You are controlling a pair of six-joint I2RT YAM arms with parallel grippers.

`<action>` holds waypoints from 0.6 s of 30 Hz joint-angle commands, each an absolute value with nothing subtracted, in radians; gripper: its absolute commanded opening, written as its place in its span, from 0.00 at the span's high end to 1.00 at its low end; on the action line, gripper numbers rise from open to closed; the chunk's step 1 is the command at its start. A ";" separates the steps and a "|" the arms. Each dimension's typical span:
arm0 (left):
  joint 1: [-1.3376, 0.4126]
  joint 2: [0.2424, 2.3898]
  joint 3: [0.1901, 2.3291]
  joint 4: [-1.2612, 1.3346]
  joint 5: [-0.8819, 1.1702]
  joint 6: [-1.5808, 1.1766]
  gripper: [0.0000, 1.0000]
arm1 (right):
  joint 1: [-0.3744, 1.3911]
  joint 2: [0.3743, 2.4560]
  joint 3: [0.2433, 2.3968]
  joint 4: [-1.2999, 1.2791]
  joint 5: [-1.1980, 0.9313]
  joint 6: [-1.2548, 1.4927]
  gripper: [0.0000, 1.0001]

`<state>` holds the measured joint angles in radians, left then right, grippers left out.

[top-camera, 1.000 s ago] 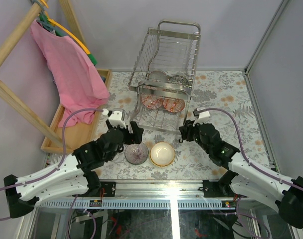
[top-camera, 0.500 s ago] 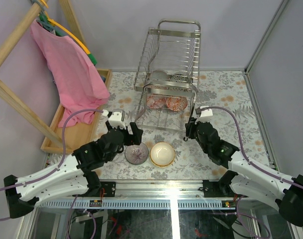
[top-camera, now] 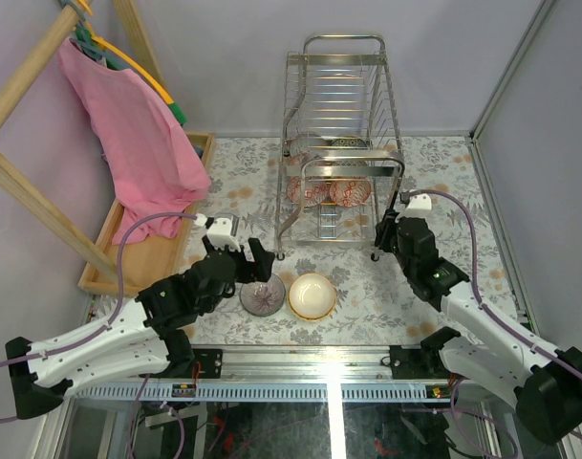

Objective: Load the bowls into the dish rack
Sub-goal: Adjust the dish rack at the center of the board.

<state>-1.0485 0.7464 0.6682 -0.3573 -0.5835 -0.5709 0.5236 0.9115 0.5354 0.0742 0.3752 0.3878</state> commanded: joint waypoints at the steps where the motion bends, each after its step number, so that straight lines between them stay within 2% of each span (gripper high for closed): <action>1: -1.060 0.735 0.655 -0.351 -0.593 -0.598 0.20 | 0.487 0.916 0.616 0.102 0.345 0.374 0.59; 8: -1.064 0.766 0.701 -0.392 -0.585 -0.605 0.19 | 0.488 0.847 0.605 0.095 0.228 0.369 0.48; 18: -1.066 0.751 0.799 -0.497 -0.544 -0.612 0.13 | 0.487 0.660 0.619 -0.056 0.144 0.391 0.20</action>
<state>-1.0595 0.7723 0.7364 -0.4507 -0.5594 -0.5926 0.4904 0.7300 0.5713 -0.0021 0.1909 0.3790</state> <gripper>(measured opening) 0.864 0.759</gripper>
